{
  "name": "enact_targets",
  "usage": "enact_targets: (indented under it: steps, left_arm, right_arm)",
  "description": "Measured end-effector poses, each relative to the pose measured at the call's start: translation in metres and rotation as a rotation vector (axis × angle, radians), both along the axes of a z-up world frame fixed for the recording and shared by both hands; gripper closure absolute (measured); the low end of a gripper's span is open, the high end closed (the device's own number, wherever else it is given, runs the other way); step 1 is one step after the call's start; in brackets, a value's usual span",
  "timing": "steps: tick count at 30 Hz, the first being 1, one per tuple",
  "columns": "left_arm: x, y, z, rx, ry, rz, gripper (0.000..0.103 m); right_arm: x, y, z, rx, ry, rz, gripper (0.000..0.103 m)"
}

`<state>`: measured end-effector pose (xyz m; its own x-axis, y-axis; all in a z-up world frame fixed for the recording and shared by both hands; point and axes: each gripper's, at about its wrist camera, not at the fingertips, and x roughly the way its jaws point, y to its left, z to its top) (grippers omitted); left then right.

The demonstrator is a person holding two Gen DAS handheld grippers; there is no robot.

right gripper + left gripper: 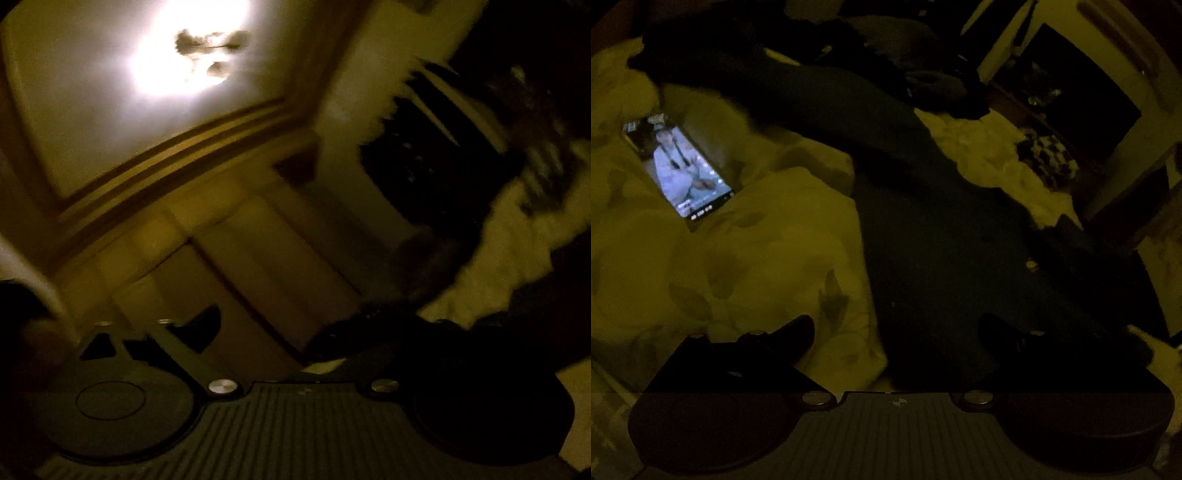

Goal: Fold large clothes

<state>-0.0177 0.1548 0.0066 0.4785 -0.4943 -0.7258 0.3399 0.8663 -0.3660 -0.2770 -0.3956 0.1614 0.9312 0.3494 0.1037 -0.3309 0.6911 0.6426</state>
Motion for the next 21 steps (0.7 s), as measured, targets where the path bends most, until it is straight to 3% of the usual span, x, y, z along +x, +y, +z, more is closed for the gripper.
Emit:
enact_targets:
  steps: [2, 4, 8, 10, 12, 15, 19, 21]
  left_arm:
    - [-0.005, -0.008, 0.0, 0.021, -0.015, -0.024, 0.0]
    - [-0.011, -0.011, 0.0, 0.025, -0.022, -0.047, 0.0]
    - [-0.024, -0.001, 0.001, 0.035, -0.031, -0.051, 0.0]
    - [-0.027, 0.004, 0.001, 0.022, -0.022, -0.054, 0.0]
    - [-0.028, 0.007, -0.003, -0.013, 0.004, -0.088, 0.0]
    - [-0.028, -0.001, -0.017, -0.033, 0.045, -0.14, 0.0]
    - [-0.028, -0.02, -0.04, -0.025, 0.074, -0.176, 0.0]
    - [-0.031, -0.027, -0.042, -0.031, 0.053, -0.162, 0.0]
  right_arm:
    - [0.006, 0.012, -0.002, -0.079, 0.111, -0.035, 0.001]
    - [0.031, 0.021, -0.028, -0.093, 0.255, -0.052, 0.001]
    - [0.095, 0.028, -0.112, 0.036, 0.53, -0.02, 0.018]
    - [0.112, 0.029, -0.142, 0.109, 0.564, -0.015, 0.021]
    - [0.124, 0.031, -0.16, 0.111, 0.612, -0.037, 0.021]
    - [0.135, 0.039, -0.171, -0.002, 0.662, -0.071, 0.021]
    - [0.14, 0.059, -0.177, -0.102, 0.64, -0.049, 0.015]
    - [0.145, 0.069, -0.181, -0.133, 0.636, -0.046, 0.02]
